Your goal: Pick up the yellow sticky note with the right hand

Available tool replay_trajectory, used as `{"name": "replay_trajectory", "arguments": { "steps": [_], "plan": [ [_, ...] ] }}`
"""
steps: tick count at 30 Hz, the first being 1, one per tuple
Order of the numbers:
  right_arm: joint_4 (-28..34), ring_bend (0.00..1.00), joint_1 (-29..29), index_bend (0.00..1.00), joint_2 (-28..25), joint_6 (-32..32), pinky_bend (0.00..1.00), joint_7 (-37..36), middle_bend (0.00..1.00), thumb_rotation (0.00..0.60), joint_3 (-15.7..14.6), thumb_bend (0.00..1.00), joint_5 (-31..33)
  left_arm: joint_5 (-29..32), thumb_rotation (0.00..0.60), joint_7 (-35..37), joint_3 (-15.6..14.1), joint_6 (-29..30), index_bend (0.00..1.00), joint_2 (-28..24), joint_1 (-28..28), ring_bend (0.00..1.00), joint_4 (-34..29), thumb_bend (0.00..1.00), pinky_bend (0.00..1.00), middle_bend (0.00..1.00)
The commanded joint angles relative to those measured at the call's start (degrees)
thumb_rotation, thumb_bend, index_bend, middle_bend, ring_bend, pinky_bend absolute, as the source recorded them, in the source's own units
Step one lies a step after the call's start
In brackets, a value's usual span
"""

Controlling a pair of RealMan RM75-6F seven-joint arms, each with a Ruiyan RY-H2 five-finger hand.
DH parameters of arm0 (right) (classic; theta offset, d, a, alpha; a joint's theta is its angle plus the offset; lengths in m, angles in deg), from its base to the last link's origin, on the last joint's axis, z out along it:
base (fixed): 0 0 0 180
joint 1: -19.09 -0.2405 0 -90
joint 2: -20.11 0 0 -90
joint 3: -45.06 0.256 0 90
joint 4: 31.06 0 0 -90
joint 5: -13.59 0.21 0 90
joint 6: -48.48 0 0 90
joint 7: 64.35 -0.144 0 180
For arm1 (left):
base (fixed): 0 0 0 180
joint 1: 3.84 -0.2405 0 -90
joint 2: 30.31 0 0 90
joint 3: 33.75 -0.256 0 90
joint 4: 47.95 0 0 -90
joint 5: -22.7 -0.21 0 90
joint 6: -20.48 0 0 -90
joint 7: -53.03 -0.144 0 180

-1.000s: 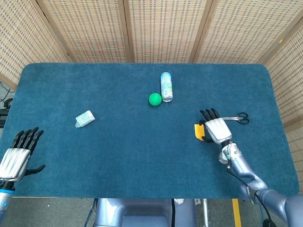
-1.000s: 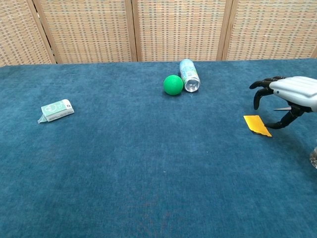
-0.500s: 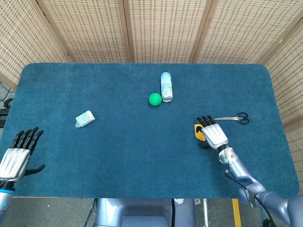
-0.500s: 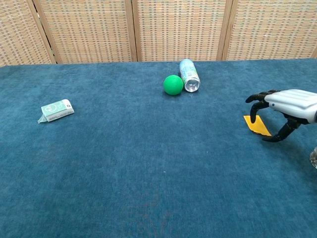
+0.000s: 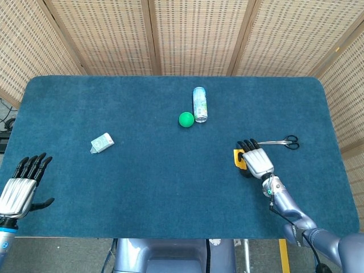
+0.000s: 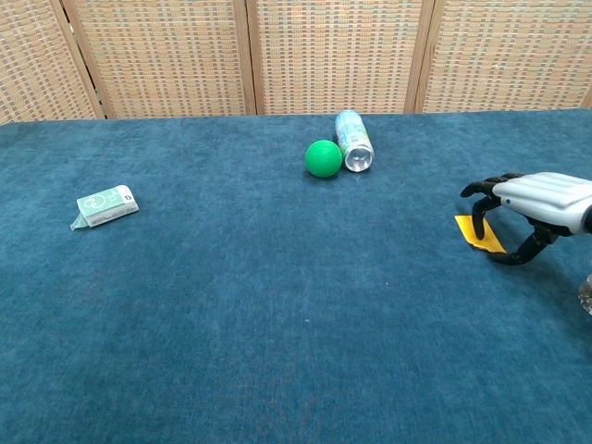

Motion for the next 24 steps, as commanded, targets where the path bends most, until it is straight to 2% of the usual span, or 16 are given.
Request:
{"name": "replay_trajectory", "arguments": {
  "steps": [1,11,18,24],
  "plan": [
    [-0.2,0.0,-0.2,0.43,0.1,0.2,0.0,-0.1,0.08,0.6,-0.1,0.4,-0.1,0.0,0.6,0.0,0.0,0.0,0.0,0.0,0.0,0.0,0.0,0.02,0.0,0.0],
    [-1.2,0.0,-0.8,0.49,0.6,0.7,0.0,-0.5,0.11,0.6,0.1,0.47,-0.3,0.0,0.6,0.0,0.0,0.0,0.0,0.0,0.0,0.0,0.0,0.02,0.0,0.0],
    [-3.2,0.0,-0.6,0.6,1.9,-0.6,0.0,-1.7,0.15,0.6,0.1,0.47,-0.8,0.0,0.6,0.0,0.0,0.1,0.0,0.0,0.0,0.0,0.0,0.02,0.0,0.0],
    [-5.9,0.0,-0.6,0.62,3.1,-0.8,0.0,-3.0,0.16,0.6,0.0,0.47,-1.2,0.0,0.6,0.0,0.0,0.1,0.0,0.0,0.0,0.0,0.0,0.02,0.0,0.0]
  ]
}}
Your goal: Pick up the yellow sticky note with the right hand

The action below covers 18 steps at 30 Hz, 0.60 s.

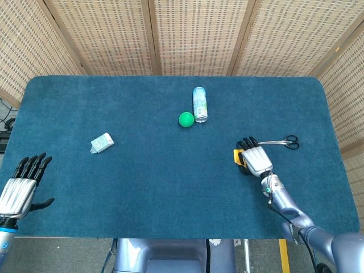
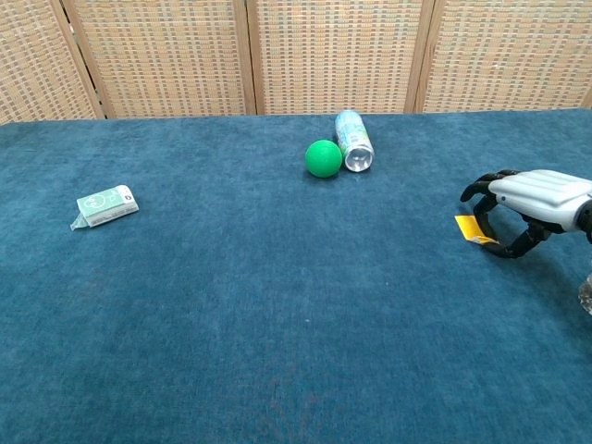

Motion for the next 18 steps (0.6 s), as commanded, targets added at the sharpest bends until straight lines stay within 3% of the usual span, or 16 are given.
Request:
{"name": "replay_trajectory", "arguments": {
  "steps": [1,10,18],
  "plan": [
    [-0.9,0.0,-0.1,0.62,0.5,0.0,0.0,-0.7,0.16,0.6,0.0,0.47,-0.2,0.0,0.6,0.0,0.0,0.0,0.0,0.0,0.0,0.0,0.0,0.02,0.0,0.0],
    [-2.7,0.0,-0.9,0.63,0.7,-0.2,0.0,-1.8,0.17,0.6,0.8,0.47,-0.3,0.0,0.6,0.0,0.0,-0.1,0.0,0.0,0.0,0.0,0.0,0.02,0.0,0.0],
    [-9.8,0.0,-5.9,0.64,1.6,5.0,0.0,-2.7,0.18,0.6,6.1,0.47,3.9,0.1,0.6,0.1,0.0,-0.1,0.0,0.0,0.1,0.0,-0.1,0.02,0.0,0.0]
  ]
}}
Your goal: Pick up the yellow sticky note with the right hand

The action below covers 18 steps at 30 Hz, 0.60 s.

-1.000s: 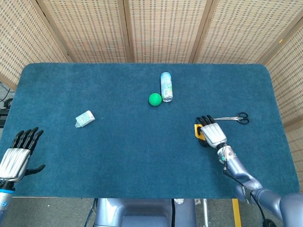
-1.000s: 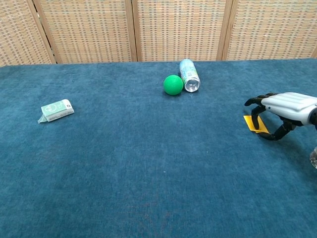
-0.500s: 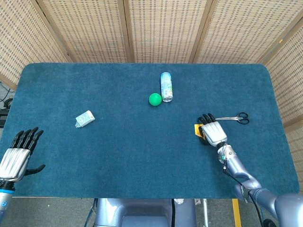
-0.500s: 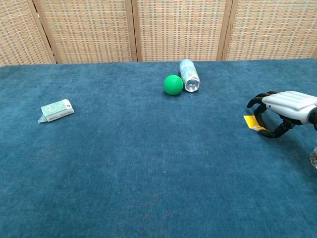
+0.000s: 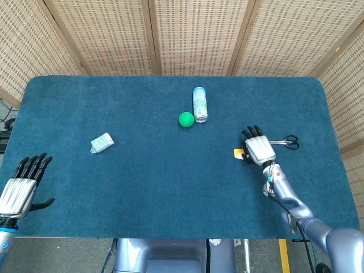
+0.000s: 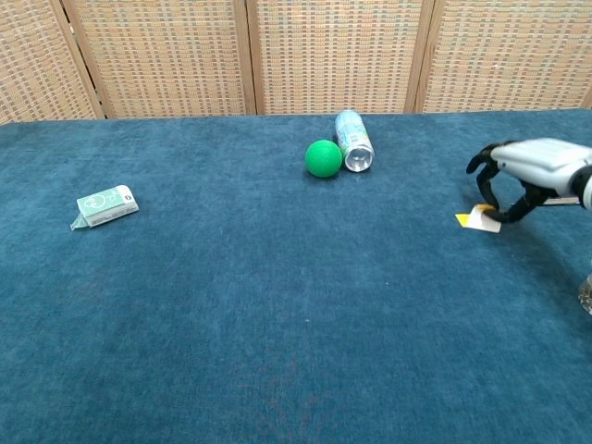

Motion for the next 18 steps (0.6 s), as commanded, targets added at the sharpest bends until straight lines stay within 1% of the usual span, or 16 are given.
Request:
{"name": "replay_trajectory", "arguments": {
  "steps": [1,3,5,8,11,14,16,17,18],
  "plan": [
    [-4.3,0.0,-2.9,0.64,0.6,2.9,0.0,-0.4,0.18,0.6,2.9,0.47,2.4,0.0,0.6,0.0,0.0,0.0,0.0,0.0,0.0,0.0,0.0,0.02,0.0,0.0],
    [-7.8,0.0,-4.8,0.64,0.9,4.4,0.0,-0.2,0.18,0.6,4.5,0.47,3.7,0.1,0.6,0.0,0.1,0.0,0.0,0.0,0.0,0.0,0.0,0.02,0.0,0.0],
    [-9.6,0.0,-5.6,0.64,0.9,4.8,0.0,0.0,0.18,0.6,5.4,0.47,4.4,0.1,0.6,0.0,0.0,-0.1,0.0,0.0,0.0,0.0,0.0,0.02,0.0,0.0],
    [-14.1,0.0,-7.4,0.64,1.1,6.6,0.0,0.6,0.18,0.6,7.1,0.47,6.1,0.1,0.6,0.0,0.1,-0.1,0.0,0.0,0.0,0.0,0.0,0.02,0.0,0.0],
    [-16.4,0.0,-8.0,0.64,0.9,6.8,0.0,0.4,0.19,0.6,7.6,0.47,6.6,0.1,0.6,0.1,0.1,0.0,0.0,0.0,0.0,0.0,-0.1,0.02,0.0,0.0],
    [-16.5,0.0,-7.2,0.63,0.2,4.7,0.0,-0.6,0.18,0.6,7.4,0.47,6.1,0.1,0.6,0.3,0.0,-0.1,0.0,-0.1,0.0,0.0,-0.1,0.02,0.0,0.0],
    [-15.1,0.0,-6.0,0.5,-0.7,2.2,0.0,-2.2,0.16,0.6,7.3,0.46,5.7,0.0,0.6,0.3,0.0,-0.1,0.0,-0.1,0.0,0.0,-0.1,0.02,0.0,0.0],
    [-14.1,0.0,-5.2,0.36,-1.3,0.8,0.0,-3.3,0.13,0.6,7.3,0.43,5.5,0.0,0.6,0.4,0.0,-0.1,0.0,-0.1,0.0,0.0,-0.1,0.02,0.0,0.0],
    [-12.8,0.0,-4.4,0.26,-2.0,-0.6,0.0,-4.2,0.11,0.6,7.2,0.41,5.2,0.0,0.6,0.4,-0.1,-0.2,0.0,-0.2,0.1,0.0,-0.1,0.02,0.0,0.0]
  ]
}}
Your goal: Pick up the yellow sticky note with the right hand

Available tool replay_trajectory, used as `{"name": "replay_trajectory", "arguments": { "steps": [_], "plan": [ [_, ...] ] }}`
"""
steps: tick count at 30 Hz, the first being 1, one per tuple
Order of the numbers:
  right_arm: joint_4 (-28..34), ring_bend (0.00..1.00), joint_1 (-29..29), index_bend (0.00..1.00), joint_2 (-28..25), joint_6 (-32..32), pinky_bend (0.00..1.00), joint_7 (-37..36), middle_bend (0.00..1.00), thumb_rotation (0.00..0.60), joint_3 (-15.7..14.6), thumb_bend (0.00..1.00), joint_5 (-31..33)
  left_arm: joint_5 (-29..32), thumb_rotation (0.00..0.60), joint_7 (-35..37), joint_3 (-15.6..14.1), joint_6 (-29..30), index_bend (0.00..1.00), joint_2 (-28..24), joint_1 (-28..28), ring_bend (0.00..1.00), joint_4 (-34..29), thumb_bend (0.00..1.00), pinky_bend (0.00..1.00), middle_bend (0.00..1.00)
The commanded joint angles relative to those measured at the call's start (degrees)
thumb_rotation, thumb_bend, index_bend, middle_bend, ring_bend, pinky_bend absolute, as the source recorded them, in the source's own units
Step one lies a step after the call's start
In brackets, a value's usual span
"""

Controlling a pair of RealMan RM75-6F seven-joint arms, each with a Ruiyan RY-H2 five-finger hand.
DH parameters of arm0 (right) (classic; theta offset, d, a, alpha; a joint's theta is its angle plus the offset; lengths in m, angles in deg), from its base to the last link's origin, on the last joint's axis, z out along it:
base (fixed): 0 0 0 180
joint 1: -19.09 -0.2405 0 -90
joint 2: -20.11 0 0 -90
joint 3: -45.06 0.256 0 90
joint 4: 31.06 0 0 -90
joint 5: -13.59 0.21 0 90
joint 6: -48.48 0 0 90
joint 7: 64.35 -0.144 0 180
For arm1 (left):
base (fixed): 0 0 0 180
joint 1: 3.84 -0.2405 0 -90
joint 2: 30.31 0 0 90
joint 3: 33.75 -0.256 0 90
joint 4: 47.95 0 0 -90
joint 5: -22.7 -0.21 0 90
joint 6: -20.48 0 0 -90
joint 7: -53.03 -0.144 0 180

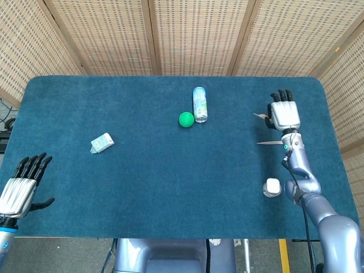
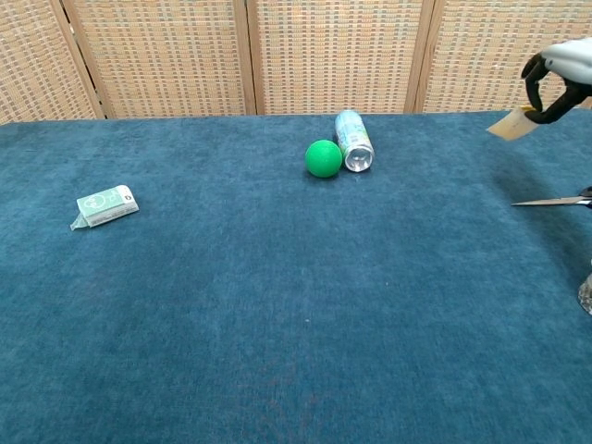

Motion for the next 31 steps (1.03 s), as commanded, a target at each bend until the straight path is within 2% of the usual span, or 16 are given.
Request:
{"name": "replay_trajectory", "arguments": {
  "steps": [1,2,4,10,16,23,31],
  "plan": [
    [4.2,0.0,2.9,0.13,-2.5,-4.9,0.0,-3.7,0.07,0.6,-0.1,0.35,-0.8,0.0,0.6,0.1,0.0,-0.1,0.0,0.0,0.0,0.0,0.0,0.02,0.0,0.0],
    [5.7,0.0,3.7,0.06,-3.3,-6.0,0.0,-4.6,0.03,0.6,-0.1,0.31,-0.9,0.0,0.6,0.1,0.0,-0.1,0.0,-0.1,0.0,0.0,0.0,0.02,0.0,0.0],
    [10.5,0.0,5.9,0.0,-6.0,-9.2,0.0,-6.3,0.0,0.6,-0.3,0.25,-1.5,0.0,0.6,0.2,0.0,-0.2,0.0,-0.1,0.1,0.0,0.0,0.02,0.0,0.0],
    [28.0,0.0,14.0,0.0,-14.6,-21.6,0.0,-7.7,0.0,0.6,-1.3,0.1,-3.7,-0.3,0.6,0.7,-0.2,-0.1,0.0,-0.3,0.0,0.0,-0.1,0.02,0.0,0.0],
    [44.6,0.0,23.2,0.0,-21.9,-33.2,0.0,-7.2,0.0,0.6,-4.5,0.01,-7.0,-0.8,0.6,1.3,-0.4,0.1,0.0,-0.5,-0.1,0.0,-0.1,0.02,0.0,0.0],
    [51.3,0.0,31.0,0.0,-22.1,-44.9,0.0,-3.2,0.0,0.6,-8.2,0.0,-10.9,-1.7,0.6,1.8,-0.7,0.9,0.0,-0.6,-0.4,0.0,0.3,0.02,0.0,0.0],
    [56.5,0.0,36.2,0.0,-23.6,-49.2,0.0,-3.8,0.0,0.6,-12.0,0.0,-14.3,-1.9,0.6,1.7,-0.7,1.4,0.0,-0.3,-0.6,0.0,0.6,0.02,0.0,0.0]
  ]
}}
